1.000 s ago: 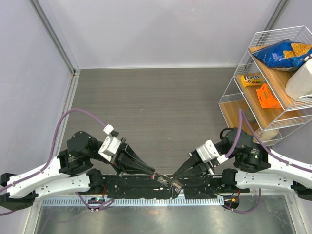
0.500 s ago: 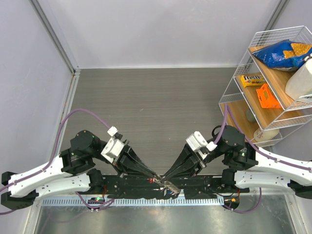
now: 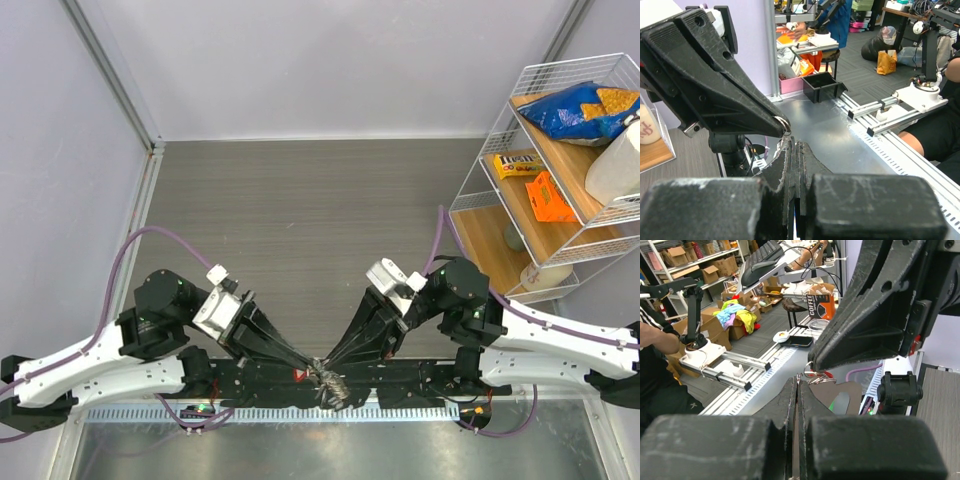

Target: Put the keys on the keyring

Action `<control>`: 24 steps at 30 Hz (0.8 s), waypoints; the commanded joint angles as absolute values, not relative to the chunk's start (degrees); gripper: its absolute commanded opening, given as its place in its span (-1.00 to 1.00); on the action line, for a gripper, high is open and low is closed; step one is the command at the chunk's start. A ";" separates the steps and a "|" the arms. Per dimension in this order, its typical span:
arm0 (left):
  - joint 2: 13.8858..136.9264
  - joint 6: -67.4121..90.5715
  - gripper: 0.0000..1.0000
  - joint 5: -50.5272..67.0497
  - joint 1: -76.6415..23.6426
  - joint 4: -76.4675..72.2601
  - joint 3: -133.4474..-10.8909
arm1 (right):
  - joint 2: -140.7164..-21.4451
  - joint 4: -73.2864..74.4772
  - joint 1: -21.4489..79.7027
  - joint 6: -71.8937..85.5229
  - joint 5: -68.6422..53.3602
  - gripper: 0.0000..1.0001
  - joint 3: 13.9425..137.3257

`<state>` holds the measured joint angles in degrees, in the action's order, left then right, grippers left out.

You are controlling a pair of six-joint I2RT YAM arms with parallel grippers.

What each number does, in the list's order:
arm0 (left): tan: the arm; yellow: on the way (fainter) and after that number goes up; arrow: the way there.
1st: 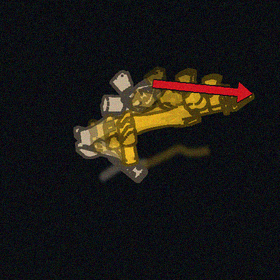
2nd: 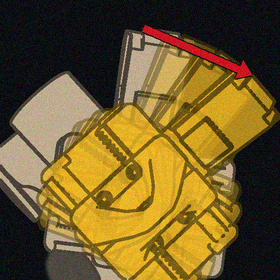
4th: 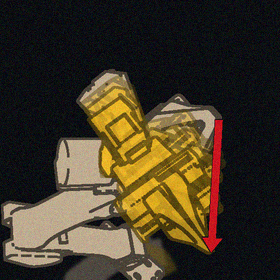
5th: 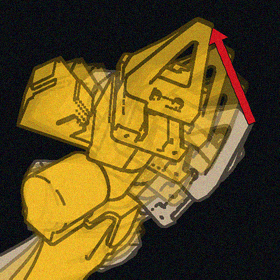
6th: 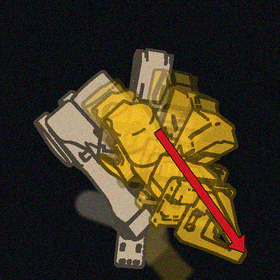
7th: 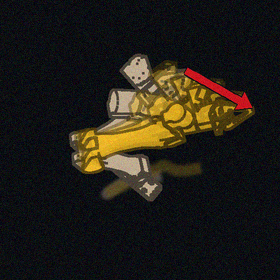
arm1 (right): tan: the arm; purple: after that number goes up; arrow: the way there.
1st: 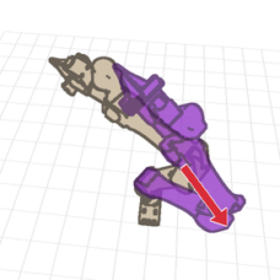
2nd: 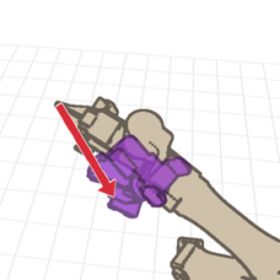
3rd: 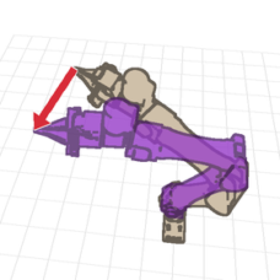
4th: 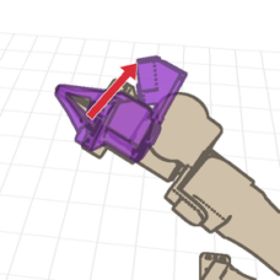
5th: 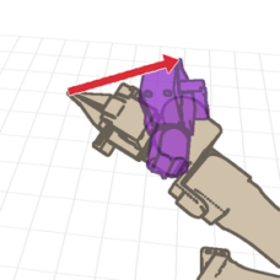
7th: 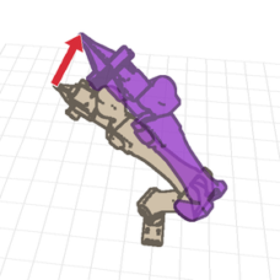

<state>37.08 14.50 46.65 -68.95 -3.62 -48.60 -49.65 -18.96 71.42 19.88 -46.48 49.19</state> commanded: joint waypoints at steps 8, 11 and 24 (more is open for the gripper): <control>35.33 13.45 -1.00 47.73 -69.08 -5.89 -48.96 | -51.85 -32.77 70.66 28.74 -45.35 -0.89 47.29; 35.07 13.27 -1.00 47.46 -69.08 -5.45 -48.78 | -52.91 -35.15 70.66 30.49 -45.79 -0.89 46.85; 34.01 12.66 -1.00 45.53 -69.08 -4.57 -48.60 | -56.16 -39.90 70.66 34.28 -49.22 -0.88 47.02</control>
